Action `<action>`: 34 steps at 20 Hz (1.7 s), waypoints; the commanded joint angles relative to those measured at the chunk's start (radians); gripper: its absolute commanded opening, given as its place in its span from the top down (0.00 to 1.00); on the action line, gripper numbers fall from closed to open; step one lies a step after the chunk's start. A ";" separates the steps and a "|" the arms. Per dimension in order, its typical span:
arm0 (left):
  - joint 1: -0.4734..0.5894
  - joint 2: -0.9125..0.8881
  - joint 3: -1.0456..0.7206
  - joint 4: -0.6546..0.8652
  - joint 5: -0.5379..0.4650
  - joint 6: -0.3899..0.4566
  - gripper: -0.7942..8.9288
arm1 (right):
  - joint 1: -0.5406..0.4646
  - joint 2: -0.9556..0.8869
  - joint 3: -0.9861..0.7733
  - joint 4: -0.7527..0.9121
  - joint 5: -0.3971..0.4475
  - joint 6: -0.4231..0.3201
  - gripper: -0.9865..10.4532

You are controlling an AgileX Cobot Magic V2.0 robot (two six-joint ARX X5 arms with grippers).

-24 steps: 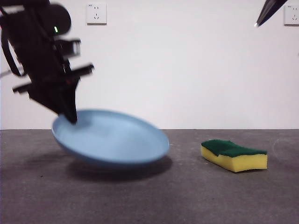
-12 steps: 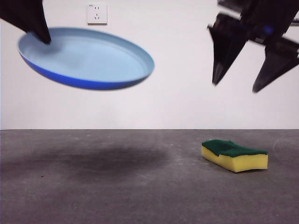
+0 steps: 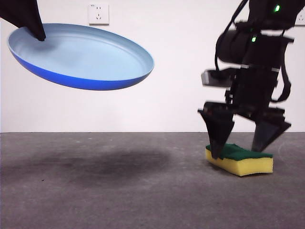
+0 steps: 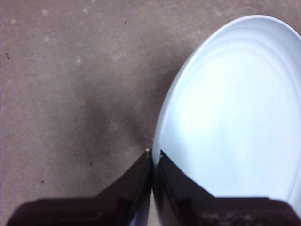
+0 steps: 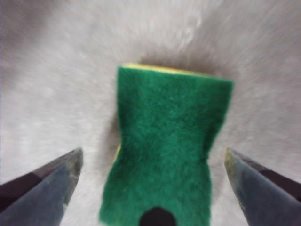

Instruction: Pick up the plate,pick up the cloth,clean the plate with the cloth

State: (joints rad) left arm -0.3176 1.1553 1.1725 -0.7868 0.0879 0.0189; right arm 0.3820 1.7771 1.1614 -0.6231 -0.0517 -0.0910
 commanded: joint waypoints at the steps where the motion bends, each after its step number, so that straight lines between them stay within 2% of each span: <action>1: -0.004 0.000 -0.008 0.000 -0.003 0.009 0.93 | -0.005 0.036 0.000 0.013 0.006 -0.005 0.48; 4: -0.003 0.000 -0.008 0.000 -0.005 0.009 0.93 | -0.009 0.037 0.000 0.020 0.005 -0.005 0.48; 8: -0.004 0.001 -0.008 0.000 -0.005 0.009 0.93 | -0.015 0.037 0.000 0.029 0.005 -0.005 0.64; 10: -0.003 0.001 -0.008 0.000 -0.005 0.009 0.93 | -0.015 0.037 0.000 0.032 0.006 -0.005 0.85; 11: -0.003 0.001 -0.008 0.000 -0.005 0.009 0.93 | -0.015 0.037 0.000 0.035 0.006 -0.006 0.91; 15: -0.003 0.034 -0.008 0.013 -0.008 0.008 0.93 | -0.013 0.023 0.001 0.042 0.005 0.006 0.93; 19: -0.003 0.126 -0.008 0.077 -0.009 0.008 0.93 | 0.005 -0.100 0.001 0.034 -0.006 0.084 0.93; 21: -0.004 0.173 -0.008 0.104 -0.008 0.002 0.93 | 0.015 -0.178 0.001 0.022 -0.072 0.110 0.93; 24: -0.011 0.247 -0.008 0.133 -0.004 -0.031 0.93 | 0.038 -0.306 0.001 0.020 -0.232 0.172 0.93; 26: -0.031 0.283 -0.008 0.156 0.012 -0.060 0.93 | 0.077 -0.364 0.001 0.023 -0.265 0.193 0.93; 28: -0.061 0.298 -0.008 0.194 0.074 -0.095 0.93 | 0.139 -0.381 0.001 0.027 -0.262 0.203 0.93; 30: -0.105 0.297 -0.008 0.231 0.105 -0.115 0.93 | 0.198 -0.375 0.001 0.042 -0.224 0.203 0.93; 33: -0.174 0.297 -0.008 0.233 0.105 -0.130 0.93 | 0.275 -0.363 0.001 0.117 -0.066 0.203 0.93; 34: -0.196 0.297 -0.008 0.232 0.105 -0.132 0.93 | 0.282 -0.363 0.001 0.139 -0.039 0.203 0.93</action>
State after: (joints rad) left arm -0.5095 1.4528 1.1713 -0.5594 0.1875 -0.0986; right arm 0.6655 1.4078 1.1660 -0.4911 -0.1017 0.1017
